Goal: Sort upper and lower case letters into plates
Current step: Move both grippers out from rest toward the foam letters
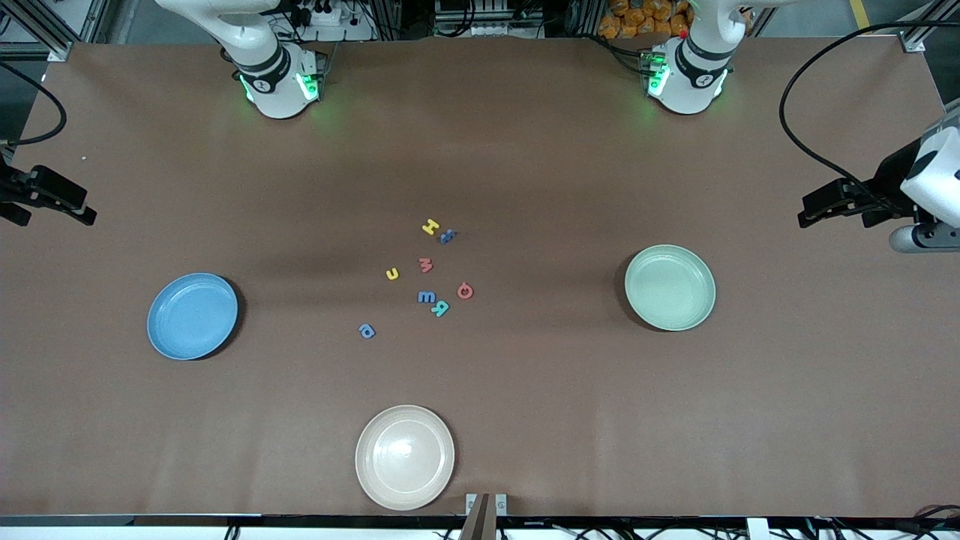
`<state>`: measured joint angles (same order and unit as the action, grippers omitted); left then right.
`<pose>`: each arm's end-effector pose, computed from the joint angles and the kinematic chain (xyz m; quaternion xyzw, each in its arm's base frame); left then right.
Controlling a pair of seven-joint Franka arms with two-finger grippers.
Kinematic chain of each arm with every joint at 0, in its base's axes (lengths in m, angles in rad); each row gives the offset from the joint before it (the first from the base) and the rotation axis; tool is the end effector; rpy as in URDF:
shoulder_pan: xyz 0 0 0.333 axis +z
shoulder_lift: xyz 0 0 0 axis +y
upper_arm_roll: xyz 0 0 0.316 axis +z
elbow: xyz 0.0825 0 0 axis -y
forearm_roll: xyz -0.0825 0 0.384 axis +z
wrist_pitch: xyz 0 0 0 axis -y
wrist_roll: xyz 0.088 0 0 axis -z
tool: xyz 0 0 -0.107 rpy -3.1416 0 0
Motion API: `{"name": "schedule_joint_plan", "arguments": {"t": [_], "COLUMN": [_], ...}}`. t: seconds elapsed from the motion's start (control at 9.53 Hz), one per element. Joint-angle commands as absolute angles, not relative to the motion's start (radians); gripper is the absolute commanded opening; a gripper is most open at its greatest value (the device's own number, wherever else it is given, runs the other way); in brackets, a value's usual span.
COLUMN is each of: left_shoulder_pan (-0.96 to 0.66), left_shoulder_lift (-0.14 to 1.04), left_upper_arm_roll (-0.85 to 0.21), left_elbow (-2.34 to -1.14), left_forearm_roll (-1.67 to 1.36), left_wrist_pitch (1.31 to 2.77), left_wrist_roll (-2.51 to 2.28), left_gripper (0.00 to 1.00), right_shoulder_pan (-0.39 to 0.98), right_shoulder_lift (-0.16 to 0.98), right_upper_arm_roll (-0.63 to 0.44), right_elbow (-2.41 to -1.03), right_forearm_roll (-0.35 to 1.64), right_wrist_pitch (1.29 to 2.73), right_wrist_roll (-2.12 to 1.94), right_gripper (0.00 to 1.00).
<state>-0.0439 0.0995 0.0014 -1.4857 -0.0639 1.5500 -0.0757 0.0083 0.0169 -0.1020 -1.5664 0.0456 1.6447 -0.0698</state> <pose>0.5820 -0.0317 0.6064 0.9992 0.0165 -0.0194 0.0308 0.5652 -0.0480 0.6240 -0.9992 0.0129 -0.0324 0.0193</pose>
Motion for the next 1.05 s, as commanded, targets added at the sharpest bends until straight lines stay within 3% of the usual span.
{"name": "schedule_joint_plan", "arguments": {"t": [0.0, 0.21, 0.52, 0.84, 0.94], "left_shoulder_pan": [-0.046, -0.055, -0.127, -0.344, -0.423], "left_shoulder_lift": [0.087, 0.101, 0.168, 0.27, 0.317], "left_upper_arm_roll": [0.003, -0.012, -0.135, -0.152, -0.15], "left_elbow": [-1.476, -1.479, -1.486, -1.496, -1.496], "left_forearm_roll": [-0.087, -0.084, -0.08, -0.084, -0.078], "left_wrist_pitch": [1.52, 1.522, 1.534, 1.56, 1.636], "left_wrist_roll": [-0.084, -0.075, -0.261, -0.55, -0.592], "left_gripper": [1.0, 1.0, 1.0, 1.0, 1.0], "right_shoulder_pan": [-0.012, -0.012, -0.006, 0.053, 0.093], "right_shoulder_lift": [0.035, 0.035, 0.072, 0.223, 0.28], "right_upper_arm_roll": [-0.084, -0.084, -0.083, -0.081, -0.08], "right_elbow": [-1.534, -1.536, -1.537, -1.54, -1.543], "right_forearm_roll": [0.022, 0.014, 0.017, 0.055, 0.057], "right_wrist_pitch": [1.623, 1.624, 1.635, 1.718, 1.748], "right_wrist_roll": [-0.089, -0.094, -0.1, -0.143, -0.143], "right_gripper": [1.0, 1.0, 1.0, 1.0, 1.0]}}
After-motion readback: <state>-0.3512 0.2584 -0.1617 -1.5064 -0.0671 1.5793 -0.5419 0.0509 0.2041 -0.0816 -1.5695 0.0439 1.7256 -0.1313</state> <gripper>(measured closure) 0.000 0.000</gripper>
